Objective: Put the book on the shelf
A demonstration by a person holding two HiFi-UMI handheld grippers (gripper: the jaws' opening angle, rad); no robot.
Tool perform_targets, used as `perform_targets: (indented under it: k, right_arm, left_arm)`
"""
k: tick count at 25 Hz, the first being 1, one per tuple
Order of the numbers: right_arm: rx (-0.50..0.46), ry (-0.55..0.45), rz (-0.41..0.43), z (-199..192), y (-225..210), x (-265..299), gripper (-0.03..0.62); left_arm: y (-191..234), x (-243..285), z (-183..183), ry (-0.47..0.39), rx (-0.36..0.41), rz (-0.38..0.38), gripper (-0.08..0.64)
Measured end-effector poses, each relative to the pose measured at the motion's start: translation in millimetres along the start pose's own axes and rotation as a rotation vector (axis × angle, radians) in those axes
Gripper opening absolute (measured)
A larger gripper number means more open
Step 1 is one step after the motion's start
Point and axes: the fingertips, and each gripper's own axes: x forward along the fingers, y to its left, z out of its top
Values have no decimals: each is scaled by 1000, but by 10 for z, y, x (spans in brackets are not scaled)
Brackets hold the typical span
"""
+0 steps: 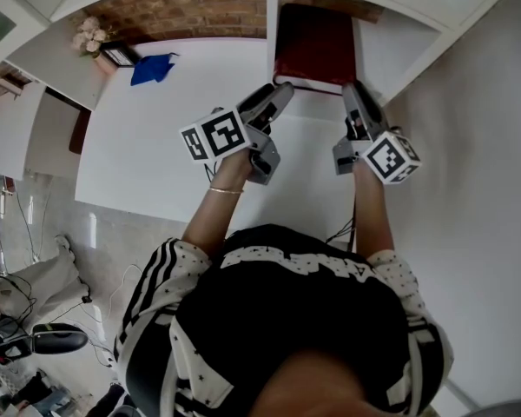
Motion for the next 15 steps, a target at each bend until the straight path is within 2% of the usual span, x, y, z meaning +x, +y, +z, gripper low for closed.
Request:
perform_targets:
  k: [10, 15]
  right_arm:
    - [-18, 17, -38, 11, -112, 67, 133]
    - [-17, 11, -31, 34, -150, 114, 133]
  left_arm:
    - [0, -25, 32, -10, 23, 6, 282]
    - [1, -36, 50, -18, 42, 14, 278]
